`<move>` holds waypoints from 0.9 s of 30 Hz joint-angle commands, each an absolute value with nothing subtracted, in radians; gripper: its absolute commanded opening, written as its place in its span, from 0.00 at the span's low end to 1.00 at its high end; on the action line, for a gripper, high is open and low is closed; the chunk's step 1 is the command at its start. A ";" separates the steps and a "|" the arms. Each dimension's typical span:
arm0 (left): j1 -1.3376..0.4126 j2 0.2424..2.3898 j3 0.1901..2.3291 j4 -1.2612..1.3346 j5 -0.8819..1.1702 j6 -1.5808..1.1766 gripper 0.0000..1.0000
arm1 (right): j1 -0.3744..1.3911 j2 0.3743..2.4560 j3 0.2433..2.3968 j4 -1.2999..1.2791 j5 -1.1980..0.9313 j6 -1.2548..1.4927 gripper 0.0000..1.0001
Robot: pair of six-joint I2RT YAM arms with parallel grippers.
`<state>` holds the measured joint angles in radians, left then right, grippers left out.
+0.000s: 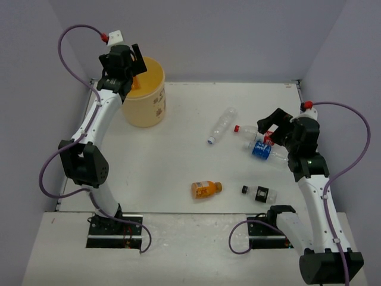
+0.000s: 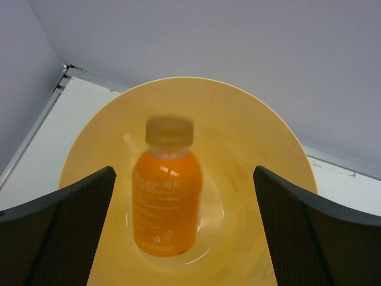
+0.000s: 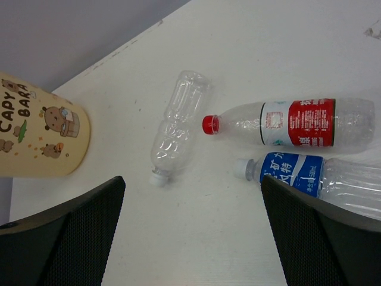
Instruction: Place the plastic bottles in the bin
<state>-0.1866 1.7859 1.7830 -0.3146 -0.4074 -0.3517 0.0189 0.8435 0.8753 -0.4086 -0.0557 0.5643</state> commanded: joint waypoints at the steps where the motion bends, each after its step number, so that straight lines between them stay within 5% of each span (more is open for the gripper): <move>1: -0.183 1.717 1.848 -0.267 -0.421 -0.329 1.00 | 0.043 0.877 0.895 -0.360 -0.068 0.557 0.99; 14: -0.184 1.576 1.763 -0.334 -0.310 -0.373 1.00 | 0.215 1.072 1.006 -0.371 0.063 0.584 0.99; 27: -0.188 1.183 1.137 -0.270 -0.053 -0.445 1.00 | 0.421 1.553 1.242 -0.416 0.286 0.826 0.99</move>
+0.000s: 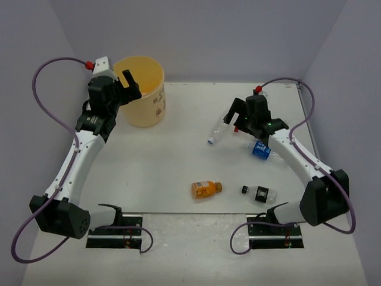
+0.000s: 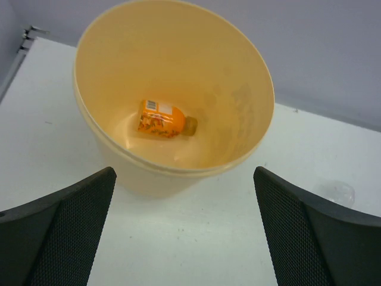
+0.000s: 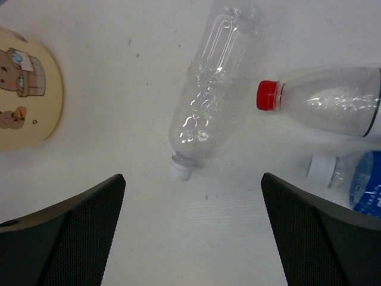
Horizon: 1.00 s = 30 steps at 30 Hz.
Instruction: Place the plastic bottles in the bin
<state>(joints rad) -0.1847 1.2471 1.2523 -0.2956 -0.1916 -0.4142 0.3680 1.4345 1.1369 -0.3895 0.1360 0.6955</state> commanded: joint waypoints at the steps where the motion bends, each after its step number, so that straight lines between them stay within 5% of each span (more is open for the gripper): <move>1: -0.189 1.171 1.118 -0.273 -0.044 -0.446 1.00 | 0.427 1.591 1.261 -0.429 0.310 0.871 0.99; 17: -0.193 1.038 1.006 -0.331 -0.040 -0.449 1.00 | 0.451 1.946 1.367 -0.458 0.339 1.068 0.97; 30: -0.193 1.009 0.987 -0.318 0.040 -0.455 1.00 | 0.454 1.870 1.266 -0.220 0.257 0.808 0.38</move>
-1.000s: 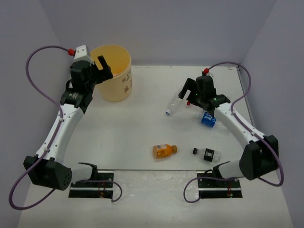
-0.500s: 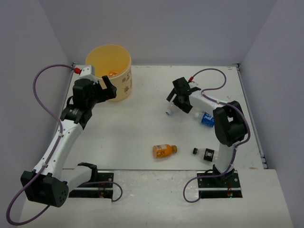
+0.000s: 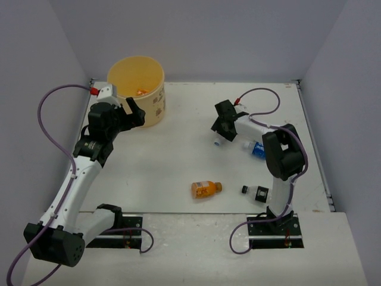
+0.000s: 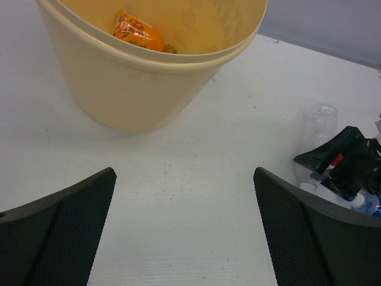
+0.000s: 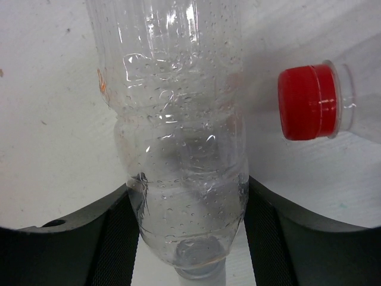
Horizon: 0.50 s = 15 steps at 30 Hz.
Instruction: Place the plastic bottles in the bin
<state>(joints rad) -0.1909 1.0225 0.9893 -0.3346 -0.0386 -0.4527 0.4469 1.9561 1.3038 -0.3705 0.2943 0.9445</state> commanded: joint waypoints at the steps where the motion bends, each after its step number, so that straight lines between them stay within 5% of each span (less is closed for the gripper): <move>1: -0.193 1.009 0.984 -0.306 0.071 -0.457 1.00 | 0.454 1.853 1.252 -0.188 0.233 0.769 0.36; 10: -0.215 1.054 0.916 -0.114 0.416 -0.507 1.00 | 0.487 1.608 1.049 0.142 -0.315 0.388 0.28; 15: -0.337 1.113 0.926 -0.031 0.424 -0.522 1.00 | 0.560 1.521 0.999 0.204 -0.578 0.314 0.29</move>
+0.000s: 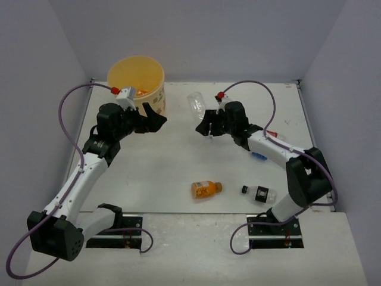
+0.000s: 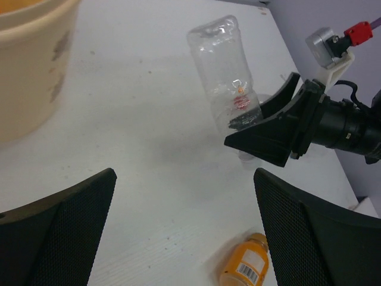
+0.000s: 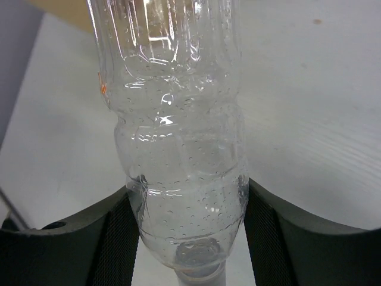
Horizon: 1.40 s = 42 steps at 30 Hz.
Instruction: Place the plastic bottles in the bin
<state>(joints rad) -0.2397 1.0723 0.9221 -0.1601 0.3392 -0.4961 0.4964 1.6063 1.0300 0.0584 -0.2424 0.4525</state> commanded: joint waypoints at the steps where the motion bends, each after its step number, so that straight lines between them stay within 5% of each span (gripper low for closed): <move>1: -0.366 1.125 0.930 -0.026 0.419 -0.521 1.00 | 0.566 1.513 0.998 0.206 -0.614 0.311 0.30; 14: -0.441 1.232 0.973 0.028 0.355 -0.572 0.99 | 0.676 1.391 0.950 0.263 -0.846 0.279 0.31; 19: -0.446 1.222 0.968 0.069 0.377 -0.577 0.43 | 0.680 1.348 0.934 0.257 -0.766 0.290 0.42; 24: -0.446 1.205 1.004 0.045 0.315 -0.562 0.07 | 0.680 1.300 0.946 0.185 -0.548 0.327 0.94; 30: -0.438 1.258 1.234 -0.169 -0.019 -0.505 0.01 | 0.635 1.243 0.973 0.012 -0.128 0.400 0.99; 35: -0.347 1.303 1.363 -0.197 -0.110 -0.493 0.00 | 0.454 1.174 0.934 -0.120 -0.101 0.455 0.99; 42: -0.161 1.452 1.571 -0.177 -0.229 -0.454 0.04 | 0.340 1.077 0.883 -0.193 -0.066 -0.114 0.99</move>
<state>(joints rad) -0.2454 1.3548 1.4317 -0.1814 -0.1005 -0.5062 0.3465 1.1506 0.9153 -0.1340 -0.1282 0.2570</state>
